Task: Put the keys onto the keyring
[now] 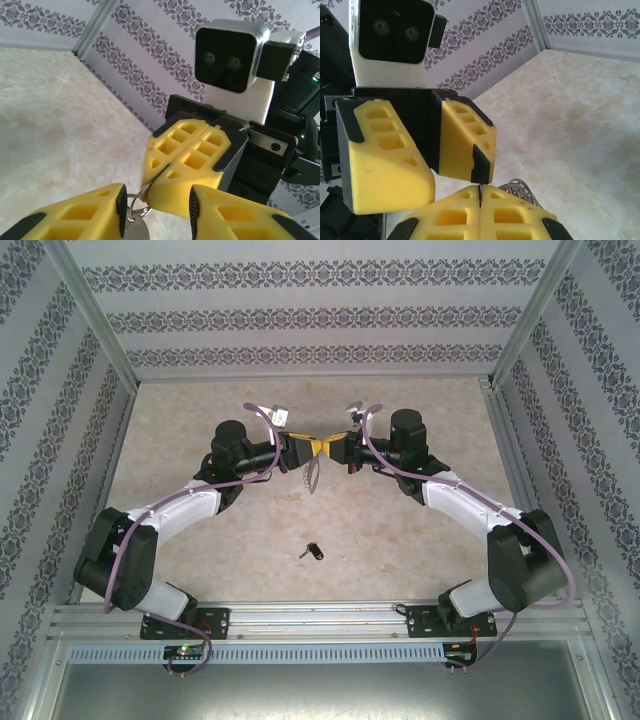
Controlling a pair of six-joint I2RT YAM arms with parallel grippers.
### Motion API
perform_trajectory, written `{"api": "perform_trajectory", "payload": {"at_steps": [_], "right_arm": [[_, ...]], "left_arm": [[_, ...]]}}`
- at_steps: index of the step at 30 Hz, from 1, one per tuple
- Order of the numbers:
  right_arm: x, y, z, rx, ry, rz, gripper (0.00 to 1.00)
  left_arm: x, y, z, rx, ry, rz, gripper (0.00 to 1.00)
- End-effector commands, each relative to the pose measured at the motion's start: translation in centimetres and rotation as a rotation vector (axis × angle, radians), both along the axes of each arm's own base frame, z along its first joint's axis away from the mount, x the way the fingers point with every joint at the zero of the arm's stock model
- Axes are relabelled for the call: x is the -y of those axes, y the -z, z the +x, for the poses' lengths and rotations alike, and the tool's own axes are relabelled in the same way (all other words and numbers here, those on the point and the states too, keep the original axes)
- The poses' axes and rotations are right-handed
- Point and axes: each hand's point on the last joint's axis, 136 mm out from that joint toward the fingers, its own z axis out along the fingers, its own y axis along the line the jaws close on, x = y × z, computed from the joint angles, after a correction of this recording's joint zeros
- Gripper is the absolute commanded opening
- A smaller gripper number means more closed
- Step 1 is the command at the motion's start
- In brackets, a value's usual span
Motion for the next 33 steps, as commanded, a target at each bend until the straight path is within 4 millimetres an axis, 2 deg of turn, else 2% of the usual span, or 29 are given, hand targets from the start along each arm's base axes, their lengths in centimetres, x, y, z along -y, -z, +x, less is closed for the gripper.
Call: {"api": "perform_trajectory", "payload": {"at_steps": [1, 6, 11, 15, 18, 28, 33], "right_arm": [[-0.4, -1.7, 0.1, 0.053, -0.023, 0.036, 0.0], [-0.3, -1.6, 0.2, 0.05, -0.02, 0.036, 0.0], [-0.2, -1.6, 0.1, 0.049, -0.017, 0.035, 0.0], [-0.1, -1.7, 0.2, 0.048, -0.015, 0.036, 0.0], [-0.1, -1.8, 0.3, 0.052, -0.014, 0.038, 0.0], [0.1, -1.5, 0.9, 0.037, 0.002, 0.037, 0.0], [0.1, -1.5, 0.9, 0.037, 0.002, 0.041, 0.0]], "left_arm": [[1.0, -1.7, -0.6, 0.055, 0.054, -0.046, 0.37], [1.2, -1.6, -0.8, 0.051, 0.07, -0.053, 0.33], [0.6, -1.6, -0.5, 0.075, 0.012, -0.035, 0.36], [0.8, -2.0, -0.9, 0.077, 0.045, -0.042, 0.35], [1.1, -2.0, -1.1, 0.073, 0.071, -0.06, 0.31], [1.3, -2.2, -1.7, 0.081, 0.116, -0.095, 0.06], [1.4, -1.9, -1.7, 0.081, 0.112, -0.081, 0.01]]}}
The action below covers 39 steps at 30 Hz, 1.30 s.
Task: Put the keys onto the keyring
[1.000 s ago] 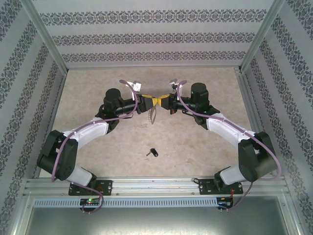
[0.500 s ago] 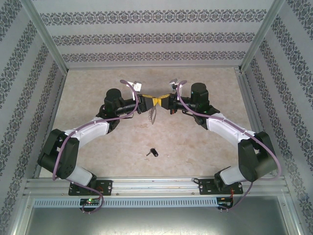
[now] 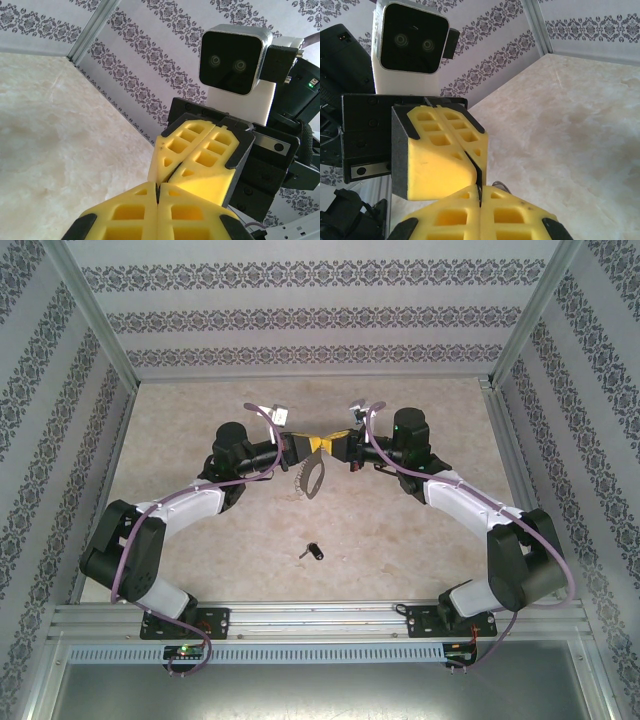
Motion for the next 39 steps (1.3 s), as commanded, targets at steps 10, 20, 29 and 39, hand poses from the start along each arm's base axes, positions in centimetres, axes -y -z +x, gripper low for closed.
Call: {"api": "perform_trajectory", "payload": {"at_steps": [10, 20, 29, 39], "right_arm": [[-0.2, -1.1, 0.9, 0.035, 0.011, 0.026, 0.0], [0.2, -1.1, 1.1, 0.033, 0.031, 0.03, 0.31], [2.2, -1.1, 1.1, 0.032, 0.091, 0.05, 0.53], [2.7, 0.6, 0.5, 0.004, 0.051, 0.051, 0.54]], "left_arm": [[1.5, -1.4, -2.5, 0.131, 0.119, -0.01, 0.0], [0.9, 0.0, -1.2, 0.138, 0.026, 0.039, 0.0], [0.6, 0.7, -0.9, 0.146, -0.008, 0.065, 0.0], [1.0, 1.0, -1.2, 0.148, 0.037, 0.066, 0.0]]}}
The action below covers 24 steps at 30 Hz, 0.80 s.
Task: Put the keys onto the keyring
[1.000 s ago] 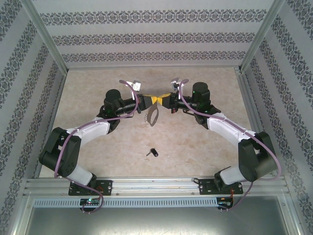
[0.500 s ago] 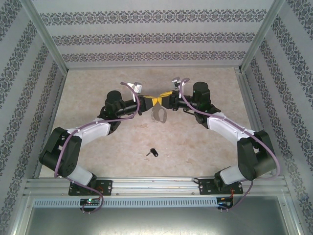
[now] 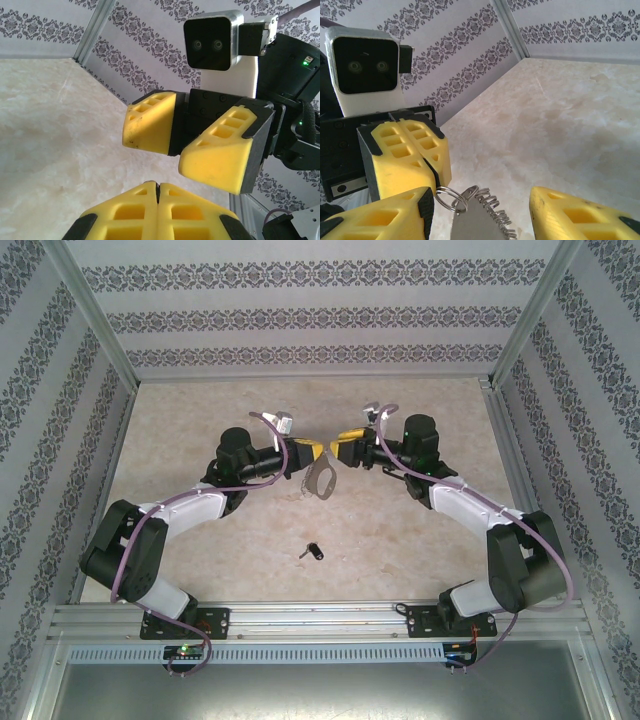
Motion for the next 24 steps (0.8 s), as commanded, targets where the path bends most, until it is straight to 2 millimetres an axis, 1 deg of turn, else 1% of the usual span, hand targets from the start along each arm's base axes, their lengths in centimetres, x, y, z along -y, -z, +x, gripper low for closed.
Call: {"api": "perform_trajectory", "payload": {"at_steps": [1, 7, 10, 18, 21, 24], "right_arm": [[0.0, -1.0, -0.7, 0.041, -0.048, 0.029, 0.54], [-0.5, -1.1, -1.3, 0.031, -0.117, 0.039, 0.54], [-0.8, -1.1, -1.3, 0.024, -0.137, 0.042, 0.54], [-1.9, -0.4, -1.7, 0.005, -0.195, 0.042, 0.52], [-2.1, -0.3, -1.8, 0.003, -0.207, 0.041, 0.47], [-2.1, -0.3, -2.0, 0.002, -0.216, 0.043, 0.36]], "left_arm": [[0.7, -0.7, -0.8, 0.048, 0.051, -0.005, 0.0], [0.9, -0.9, -1.0, 0.046, 0.076, -0.011, 0.0], [1.0, -1.0, -1.1, 0.048, 0.084, -0.015, 0.0], [1.2, -1.2, -1.0, 0.044, 0.098, -0.023, 0.0], [1.2, -1.3, -1.0, 0.045, 0.099, -0.025, 0.0], [1.2, -1.3, -1.0, 0.046, 0.097, -0.026, 0.0]]}}
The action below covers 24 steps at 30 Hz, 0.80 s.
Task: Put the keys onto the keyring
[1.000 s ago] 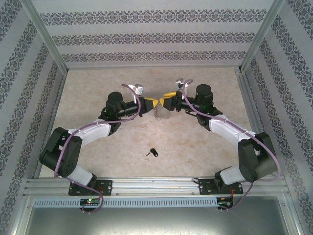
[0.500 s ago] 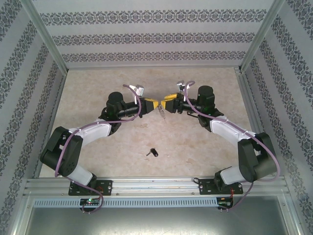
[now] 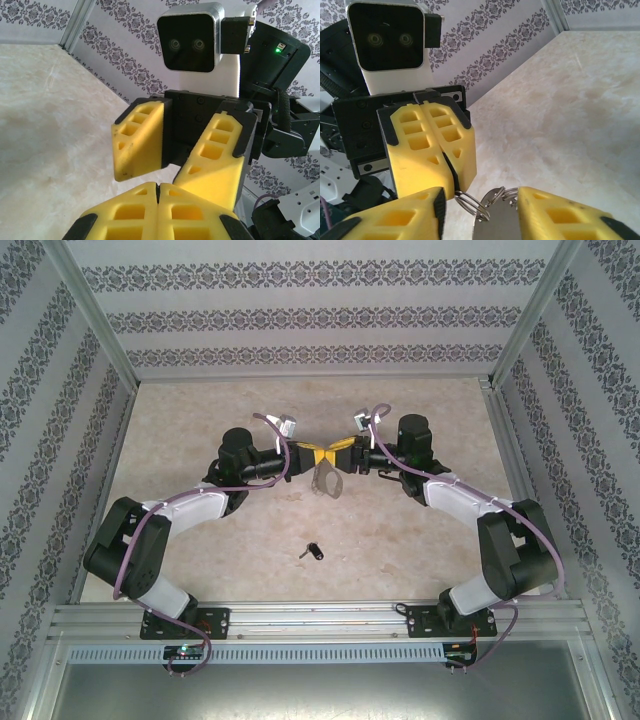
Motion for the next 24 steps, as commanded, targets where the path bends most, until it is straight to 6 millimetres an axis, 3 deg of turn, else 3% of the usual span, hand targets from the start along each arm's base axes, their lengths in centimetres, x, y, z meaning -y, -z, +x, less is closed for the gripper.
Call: {"api": "perform_trajectory", "payload": {"at_steps": [1, 14, 21, 22, 24], "right_arm": [[-0.72, -1.52, -0.52, 0.063, -0.058, 0.025, 0.33], [-0.97, -1.15, -1.05, 0.056, -0.082, 0.023, 0.0], [-0.92, -0.89, -0.92, 0.059, -0.067, 0.015, 0.0], [-0.8, -0.71, -0.74, 0.06, -0.049, 0.009, 0.0], [-0.19, -0.61, -0.26, 0.074, 0.001, 0.002, 0.0]], "left_arm": [[0.72, -1.99, -0.26, 0.062, 0.037, -0.033, 0.0], [0.93, -2.07, 0.13, 0.055, 0.036, -0.043, 0.0], [0.74, -2.19, 0.49, 0.042, 0.011, -0.05, 0.0], [0.66, -2.22, 0.58, 0.04, 0.001, -0.046, 0.01], [0.34, -2.34, 0.65, 0.044, -0.02, -0.043, 0.17]]}}
